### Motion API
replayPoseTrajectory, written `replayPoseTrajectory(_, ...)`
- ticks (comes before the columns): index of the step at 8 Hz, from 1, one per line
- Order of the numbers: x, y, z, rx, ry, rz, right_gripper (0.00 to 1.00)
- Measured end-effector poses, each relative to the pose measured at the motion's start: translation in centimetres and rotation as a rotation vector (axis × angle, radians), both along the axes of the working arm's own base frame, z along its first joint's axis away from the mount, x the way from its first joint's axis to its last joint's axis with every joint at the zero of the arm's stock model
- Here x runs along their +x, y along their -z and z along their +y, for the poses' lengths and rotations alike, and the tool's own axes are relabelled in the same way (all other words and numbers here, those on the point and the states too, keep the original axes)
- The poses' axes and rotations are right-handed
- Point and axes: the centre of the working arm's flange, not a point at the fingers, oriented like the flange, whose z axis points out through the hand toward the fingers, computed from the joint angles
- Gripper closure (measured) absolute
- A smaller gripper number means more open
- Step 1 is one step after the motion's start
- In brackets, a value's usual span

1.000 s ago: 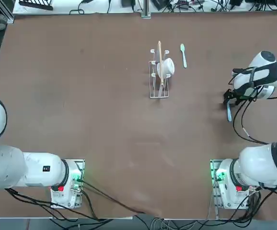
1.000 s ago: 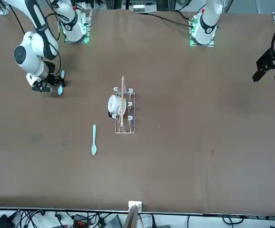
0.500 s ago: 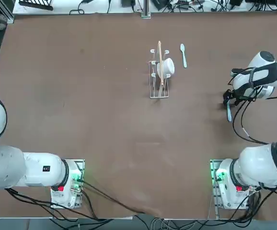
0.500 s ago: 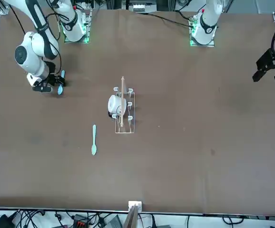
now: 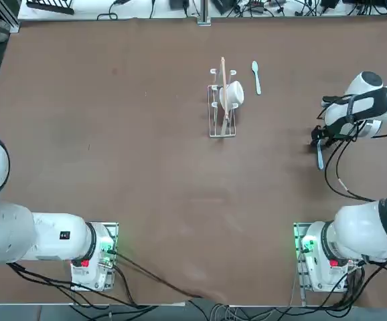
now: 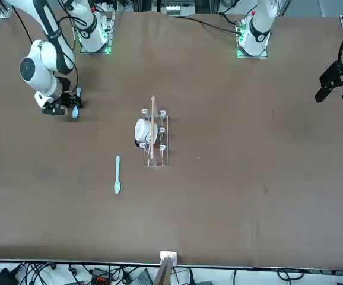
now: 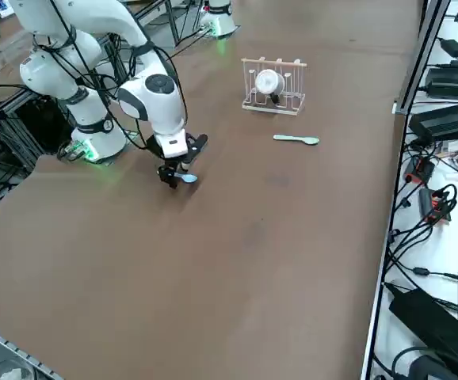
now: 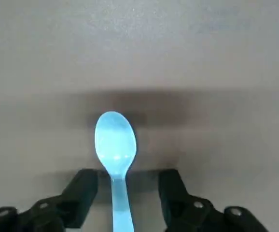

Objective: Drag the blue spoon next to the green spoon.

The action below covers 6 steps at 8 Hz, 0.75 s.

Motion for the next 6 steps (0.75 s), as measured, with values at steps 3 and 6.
replayPoseTrajectory(3,0.10,0.01,0.68,0.000,-0.018,0.000,0.24)
replayPoseTrajectory(6,0.17,-0.06,0.95,0.000,-0.025,-0.001,0.35)
